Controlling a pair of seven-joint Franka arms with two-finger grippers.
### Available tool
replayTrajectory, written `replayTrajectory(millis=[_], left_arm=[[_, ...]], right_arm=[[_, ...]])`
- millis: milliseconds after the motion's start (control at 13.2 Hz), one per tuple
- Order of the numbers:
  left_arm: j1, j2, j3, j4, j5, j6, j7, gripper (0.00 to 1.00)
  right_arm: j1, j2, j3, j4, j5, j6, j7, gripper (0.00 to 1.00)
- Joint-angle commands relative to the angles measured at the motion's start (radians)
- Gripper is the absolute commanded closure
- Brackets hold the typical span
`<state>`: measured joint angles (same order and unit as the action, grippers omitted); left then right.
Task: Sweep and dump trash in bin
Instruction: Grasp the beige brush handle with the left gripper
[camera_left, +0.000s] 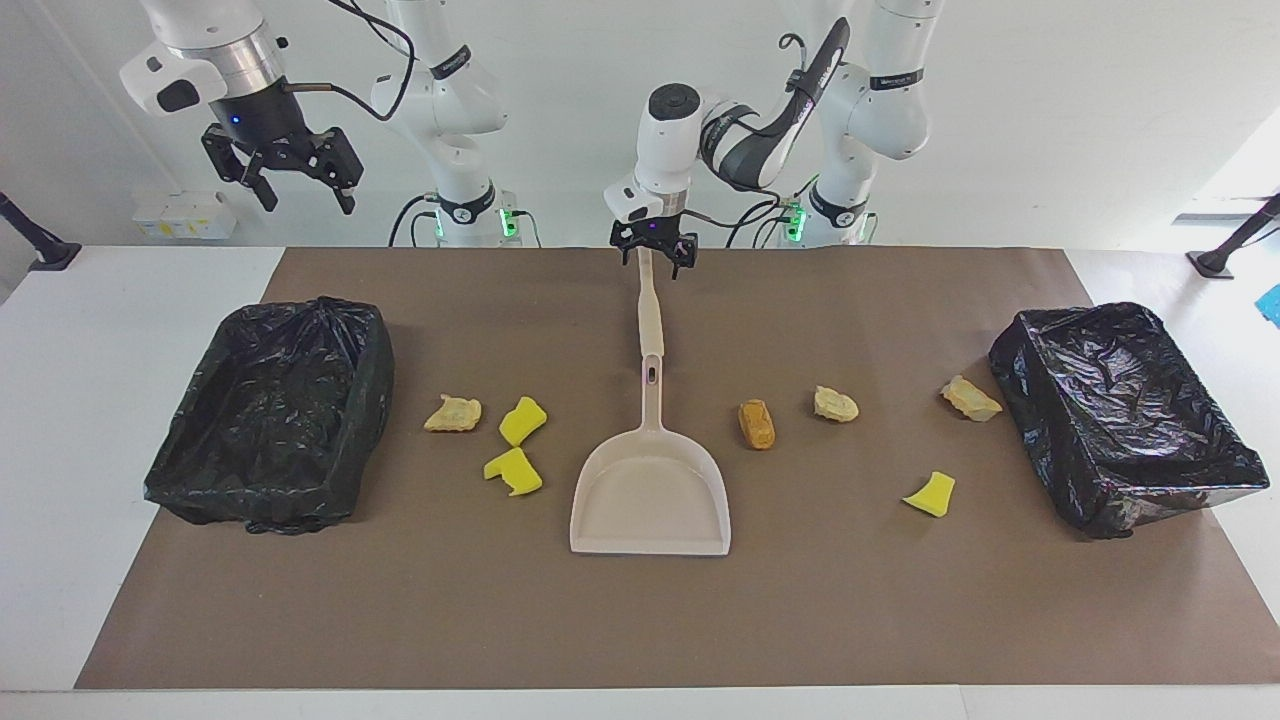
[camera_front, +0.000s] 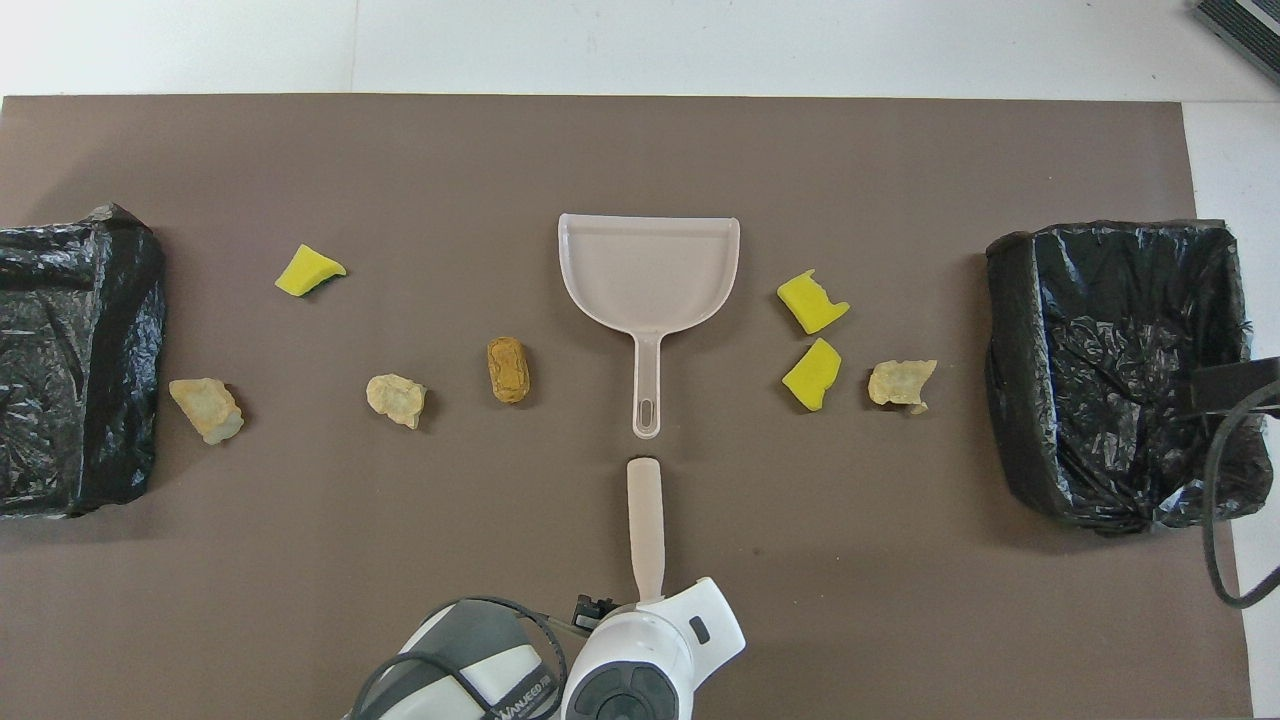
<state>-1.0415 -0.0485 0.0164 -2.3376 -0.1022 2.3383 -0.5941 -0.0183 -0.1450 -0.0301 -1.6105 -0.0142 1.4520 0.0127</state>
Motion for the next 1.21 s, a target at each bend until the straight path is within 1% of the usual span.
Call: replayTrajectory(millis=[0,227,454,530,606,833,1060,1136], left_arm=[[-0.046,0.018,0.019,-0.026,0.003,0.048,-0.030,0.00],[-0.052,0.033,0.019,-0.025,0.003,0.076,-0.087,0.00],[-0.052,0.033,0.019,-0.025,0.003,0.070,-0.092,0.00],[-0.052,0.033,0.017,-0.025,0.003,0.067,-0.111,0.10],[-0.052,0.032,0.017,-0.025,0.003,0.064,-0.146,0.23],[-0.054,0.030,0.017,-0.025,0.003,0.049,-0.161,0.24],[-0.078,0.024,0.017,-0.025,0.004,0.038,-0.265,0.25],[-0.083,0.022,0.017,-0.025,0.003,0.029,-0.277,0.27]], right_arm=[[-0.005,-0.016,-0.001,-0.012,0.023,0.004,-0.007,0.00],[-0.005,-0.016,-0.001,-0.014,0.023,0.004,-0.007,0.00],[-0.005,-0.016,-0.001,-0.014,0.023,0.004,-0.007,0.00],[-0.005,-0.016,-0.001,-0.014,0.023,0.004,-0.007,0.00],[-0.005,-0.016,-0.001,-0.014,0.023,0.004,-0.007,0.00],[-0.005,-0.016,-0.001,-0.014,0.023,0.004,-0.007,0.00],[-0.005,-0.016,-0.001,-0.014,0.023,0.004,-0.007,0.00],[-0.005,-0.016,-0.001,-0.014,0.023,0.004,-0.007,0.00]])
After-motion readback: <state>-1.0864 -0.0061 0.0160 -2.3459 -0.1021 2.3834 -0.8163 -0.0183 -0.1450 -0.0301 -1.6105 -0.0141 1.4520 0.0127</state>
